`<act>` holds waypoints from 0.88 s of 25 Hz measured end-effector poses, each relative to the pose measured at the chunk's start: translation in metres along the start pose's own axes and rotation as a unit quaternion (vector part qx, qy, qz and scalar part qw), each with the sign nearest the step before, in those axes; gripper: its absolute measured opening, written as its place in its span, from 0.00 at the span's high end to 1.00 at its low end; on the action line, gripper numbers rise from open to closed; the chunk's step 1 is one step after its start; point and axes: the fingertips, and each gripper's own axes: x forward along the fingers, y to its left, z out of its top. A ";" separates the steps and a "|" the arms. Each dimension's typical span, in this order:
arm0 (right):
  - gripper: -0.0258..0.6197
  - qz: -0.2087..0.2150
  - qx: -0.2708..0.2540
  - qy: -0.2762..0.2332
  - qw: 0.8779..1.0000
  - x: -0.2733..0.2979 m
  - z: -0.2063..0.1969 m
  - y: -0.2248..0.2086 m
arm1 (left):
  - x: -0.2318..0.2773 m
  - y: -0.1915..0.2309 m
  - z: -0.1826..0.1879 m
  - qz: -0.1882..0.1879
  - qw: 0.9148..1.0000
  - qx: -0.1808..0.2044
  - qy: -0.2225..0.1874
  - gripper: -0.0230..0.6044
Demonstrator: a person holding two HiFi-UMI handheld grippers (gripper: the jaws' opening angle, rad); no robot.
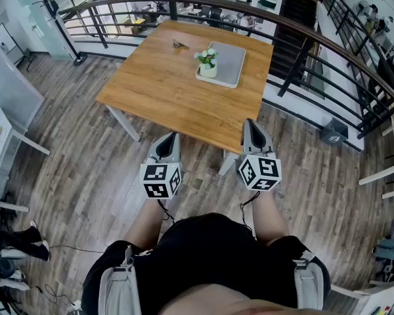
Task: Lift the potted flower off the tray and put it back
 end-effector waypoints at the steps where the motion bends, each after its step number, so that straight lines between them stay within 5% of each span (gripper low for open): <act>1: 0.97 0.001 0.001 0.001 1.000 0.000 -0.001 0.004 | -0.003 0.002 0.001 0.002 1.000 0.000 -0.002 0.94; 22: 0.96 -0.009 -0.007 -0.006 1.000 -0.034 -0.016 0.065 | -0.067 0.035 -0.016 0.015 1.000 -0.007 -0.003 0.94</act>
